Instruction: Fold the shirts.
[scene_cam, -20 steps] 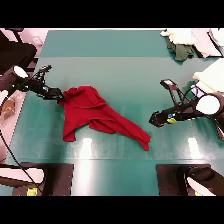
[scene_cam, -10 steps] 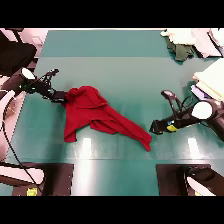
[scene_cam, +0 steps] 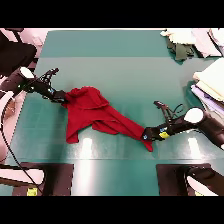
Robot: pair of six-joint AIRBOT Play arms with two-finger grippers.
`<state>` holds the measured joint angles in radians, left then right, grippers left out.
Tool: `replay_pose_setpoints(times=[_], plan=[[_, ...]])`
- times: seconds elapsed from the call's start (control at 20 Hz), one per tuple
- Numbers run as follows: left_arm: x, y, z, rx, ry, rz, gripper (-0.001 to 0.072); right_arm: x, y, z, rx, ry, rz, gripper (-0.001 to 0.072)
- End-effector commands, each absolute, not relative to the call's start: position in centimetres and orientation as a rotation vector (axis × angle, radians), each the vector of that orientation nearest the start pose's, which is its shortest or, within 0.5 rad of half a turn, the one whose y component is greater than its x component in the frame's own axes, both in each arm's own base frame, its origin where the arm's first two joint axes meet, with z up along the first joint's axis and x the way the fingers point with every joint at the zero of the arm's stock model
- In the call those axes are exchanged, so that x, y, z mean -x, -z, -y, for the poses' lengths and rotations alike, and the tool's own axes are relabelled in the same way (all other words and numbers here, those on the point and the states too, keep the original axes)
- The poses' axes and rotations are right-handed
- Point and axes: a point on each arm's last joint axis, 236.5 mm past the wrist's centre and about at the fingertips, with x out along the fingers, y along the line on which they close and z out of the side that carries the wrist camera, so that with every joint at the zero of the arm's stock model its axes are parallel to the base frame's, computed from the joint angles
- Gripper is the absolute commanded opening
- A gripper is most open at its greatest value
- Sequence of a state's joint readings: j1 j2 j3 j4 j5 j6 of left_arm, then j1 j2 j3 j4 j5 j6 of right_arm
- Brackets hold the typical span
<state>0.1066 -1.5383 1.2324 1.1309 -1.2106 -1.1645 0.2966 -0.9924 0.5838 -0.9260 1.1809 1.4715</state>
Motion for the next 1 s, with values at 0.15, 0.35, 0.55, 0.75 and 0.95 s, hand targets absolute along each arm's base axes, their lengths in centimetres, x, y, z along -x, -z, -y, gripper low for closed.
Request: replay_pose_setpoints(times=[0.15,0.35,0.55,0.75,0.95], plan=[[-38.9,4.8,5.4,0.191,0.424,-1.421,0.0032,-18.3,7.5,-21.5,-0.288,-0.620,-1.662,0.0076],[-40.0,1.6,4.8,0.190,0.393,-1.336,0.0032,-22.8,-0.5,-21.6,-0.220,-0.625,-1.408,0.0021],[-43.4,-8.4,2.8,0.227,0.295,-1.067,0.0032,-28.1,-12.2,-16.6,-0.174,-0.471,-1.030,0.0020],[-45.3,-26.2,3.7,0.233,0.296,-0.597,0.0032,-31.5,-24.9,-11.9,-0.158,-0.347,-0.619,0.0020],[-42.3,-41.4,5.1,0.209,0.343,-0.244,0.0032,-31.9,-32.1,-9.7,-0.108,-0.288,-0.447,0.0020]])
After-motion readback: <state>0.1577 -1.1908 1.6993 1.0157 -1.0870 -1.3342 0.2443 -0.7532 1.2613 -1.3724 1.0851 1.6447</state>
